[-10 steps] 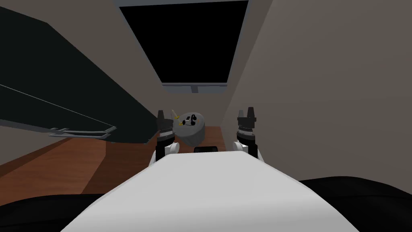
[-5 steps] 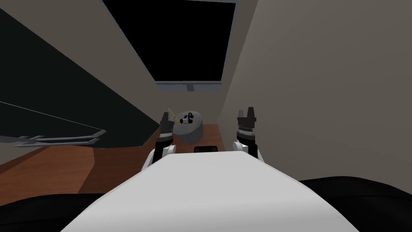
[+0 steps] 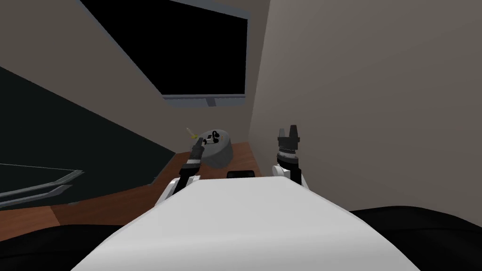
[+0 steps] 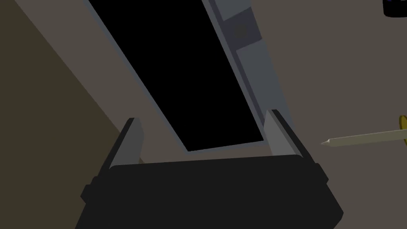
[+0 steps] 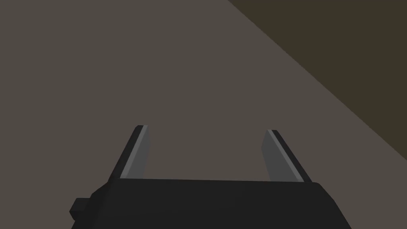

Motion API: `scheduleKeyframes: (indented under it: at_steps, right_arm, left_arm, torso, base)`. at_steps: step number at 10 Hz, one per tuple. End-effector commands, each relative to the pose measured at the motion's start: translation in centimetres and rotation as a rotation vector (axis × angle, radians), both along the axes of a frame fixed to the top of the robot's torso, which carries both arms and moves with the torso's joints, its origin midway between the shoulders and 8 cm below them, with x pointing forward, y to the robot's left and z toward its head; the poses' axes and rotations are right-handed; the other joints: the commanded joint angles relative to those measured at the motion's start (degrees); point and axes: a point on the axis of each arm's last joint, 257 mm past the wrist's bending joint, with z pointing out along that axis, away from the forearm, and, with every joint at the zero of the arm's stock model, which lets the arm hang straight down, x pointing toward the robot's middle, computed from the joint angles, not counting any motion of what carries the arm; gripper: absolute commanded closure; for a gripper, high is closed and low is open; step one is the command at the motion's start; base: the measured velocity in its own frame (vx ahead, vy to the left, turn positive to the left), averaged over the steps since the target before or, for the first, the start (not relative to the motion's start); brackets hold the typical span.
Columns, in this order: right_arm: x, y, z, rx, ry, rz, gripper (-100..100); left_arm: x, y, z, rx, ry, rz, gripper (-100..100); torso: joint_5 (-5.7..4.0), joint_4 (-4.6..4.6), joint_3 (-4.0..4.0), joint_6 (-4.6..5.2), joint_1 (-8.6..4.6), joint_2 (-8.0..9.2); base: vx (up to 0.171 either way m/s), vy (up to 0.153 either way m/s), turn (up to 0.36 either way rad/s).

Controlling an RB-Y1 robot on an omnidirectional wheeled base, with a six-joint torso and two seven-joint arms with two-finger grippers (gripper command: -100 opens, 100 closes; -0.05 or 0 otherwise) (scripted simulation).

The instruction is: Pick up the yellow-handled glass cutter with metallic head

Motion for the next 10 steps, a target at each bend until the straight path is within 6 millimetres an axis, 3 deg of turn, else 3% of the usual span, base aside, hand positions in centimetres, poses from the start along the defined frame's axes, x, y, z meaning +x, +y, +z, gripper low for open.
scheduleKeyframes:
  at_steps: [1,6,7,8,9,10]
  right_arm:
    - [0.0,0.0,0.0,0.0,0.0,0.0,0]
    - [0.0,0.0,0.0,0.0,0.0,0.0,0]
    - [0.0,0.0,0.0,0.0,0.0,0.0,0]
    - [0.0,0.0,0.0,0.0,0.0,0.0,0]
    - [0.0,0.0,0.0,0.0,0.0,0.0,0]
    - [0.0,0.0,0.0,0.0,0.001,0.0,0]
  left_arm:
    - [0.1,1.1,-3.4,0.038,0.095,0.01,-100]
    - [-2.5,6.1,-14.6,0.127,0.423,0.06,-100]
    - [-2.5,6.1,-14.6,0.127,0.423,0.06,-100]
    - [-3.5,7.2,-16.7,0.139,0.487,0.072,-100]
    - [-3.5,7.3,-16.9,0.139,0.493,0.074,-100]
    - [-4.7,8.7,-19.2,0.148,0.562,0.09,-100]
  torso:
    - [0.0,0.0,0.0,0.0,0.0,0.0]
    - [0.03,-0.05,-0.15,-0.01,0.16,-0.27]
    - [0.03,-0.06,-0.17,-0.02,0.15,-0.31]
    - [0.04,-0.08,-0.23,-0.02,0.23,-0.42]
    - [0.06,-0.1,-0.29,-0.01,0.3,-0.51]
    - [0.08,-0.12,-0.33,-0.06,0.37,-0.59]
  base:
    - [-0.141,-0.057,-0.424]
    - [-0.107,-0.048,-0.409]
    - [-0.051,-0.032,-0.328]
    - [-0.027,-0.019,-0.385]
    - [-0.014,-0.003,-0.175]
    - [-0.006,-0.012,-0.329]
